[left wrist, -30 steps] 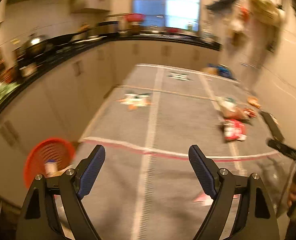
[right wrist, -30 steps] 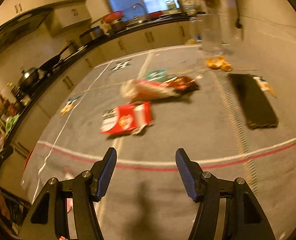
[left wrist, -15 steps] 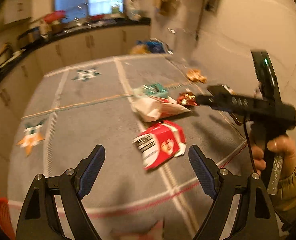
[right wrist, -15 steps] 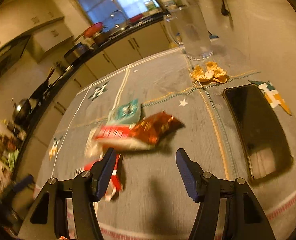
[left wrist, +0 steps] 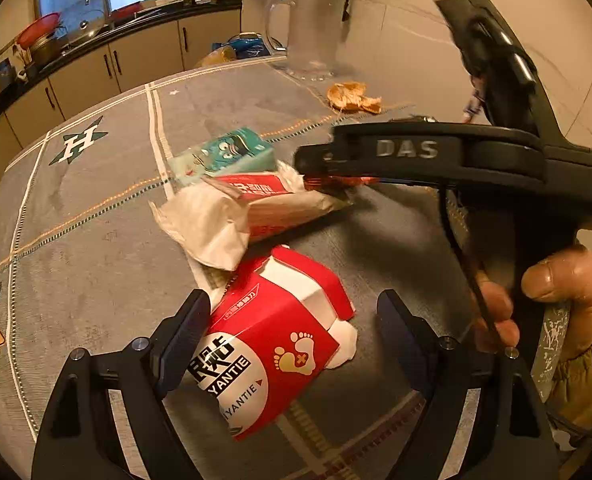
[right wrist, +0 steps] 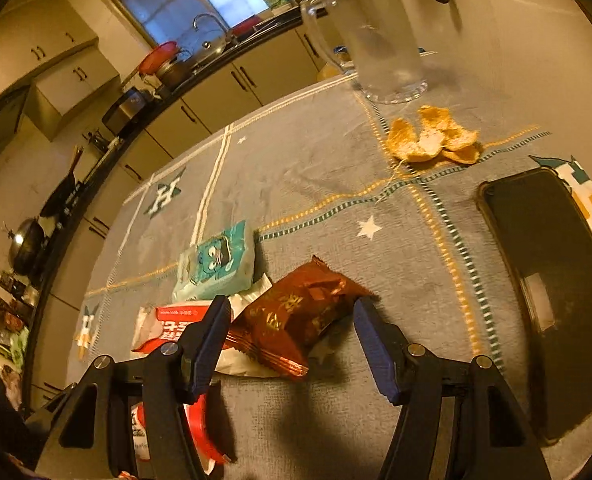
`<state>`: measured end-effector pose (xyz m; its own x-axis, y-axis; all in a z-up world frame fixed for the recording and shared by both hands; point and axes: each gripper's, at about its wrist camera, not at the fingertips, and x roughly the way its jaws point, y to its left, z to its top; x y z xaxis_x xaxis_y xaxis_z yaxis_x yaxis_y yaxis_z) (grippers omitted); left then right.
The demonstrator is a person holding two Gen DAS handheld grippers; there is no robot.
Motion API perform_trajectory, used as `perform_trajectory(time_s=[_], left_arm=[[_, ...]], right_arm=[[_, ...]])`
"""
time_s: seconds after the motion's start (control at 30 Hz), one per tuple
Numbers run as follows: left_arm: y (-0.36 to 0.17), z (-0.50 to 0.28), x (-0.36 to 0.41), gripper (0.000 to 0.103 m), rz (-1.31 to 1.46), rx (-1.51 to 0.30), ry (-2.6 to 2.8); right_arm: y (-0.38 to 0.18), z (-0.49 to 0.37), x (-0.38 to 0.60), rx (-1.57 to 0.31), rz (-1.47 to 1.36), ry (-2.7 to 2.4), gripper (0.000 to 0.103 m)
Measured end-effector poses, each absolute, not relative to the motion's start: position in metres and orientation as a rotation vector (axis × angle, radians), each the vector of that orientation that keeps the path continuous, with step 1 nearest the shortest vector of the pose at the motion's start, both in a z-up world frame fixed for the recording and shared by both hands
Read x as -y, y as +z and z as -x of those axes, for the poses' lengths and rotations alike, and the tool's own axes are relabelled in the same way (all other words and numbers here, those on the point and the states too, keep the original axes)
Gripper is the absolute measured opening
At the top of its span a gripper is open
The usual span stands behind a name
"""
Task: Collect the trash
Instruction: 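Grasp the red-white paper box with the left tool while the right tool grasps the brown snack wrapper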
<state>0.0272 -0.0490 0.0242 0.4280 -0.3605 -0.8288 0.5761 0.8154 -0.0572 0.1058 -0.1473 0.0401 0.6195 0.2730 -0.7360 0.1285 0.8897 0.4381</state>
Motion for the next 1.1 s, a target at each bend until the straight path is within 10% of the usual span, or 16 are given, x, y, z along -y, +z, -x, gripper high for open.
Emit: perform_trajectory(time_s=[0.3,0.37,0.67,0.73,0.83,1.1], left_arm=[[0.031,-0.008,0.051,0.028,-0.228,-0.956,-0.532],[0.036,-0.002,0.049,0.0,-0.186,-0.97,-0.535],[0.054,0.025,0.027,0.0,-0.072,-1.013,-0.459],[0.056,0.029,0.023,0.008,-0.079,-0.994,-0.454],[0.056,0.031,0.02,0.084,-0.113,-0.933,-0.443],[0.029,0.015,0.047,0.086,-0.266,-0.942,-0.565]], right_arm=[[0.042,-0.098,0.138,-0.894,-0.395,0.109,0.038],[0.045,-0.095,0.141,-0.876,-0.413,0.121,0.037],[0.071,-0.068,0.154,-0.715,-0.369,0.105,0.037],[0.074,-0.063,0.159,-0.693,-0.371,0.096,0.037],[0.073,-0.063,0.168,-0.697,-0.412,0.104,0.037],[0.071,-0.066,0.168,-0.715,-0.45,0.151,0.037]])
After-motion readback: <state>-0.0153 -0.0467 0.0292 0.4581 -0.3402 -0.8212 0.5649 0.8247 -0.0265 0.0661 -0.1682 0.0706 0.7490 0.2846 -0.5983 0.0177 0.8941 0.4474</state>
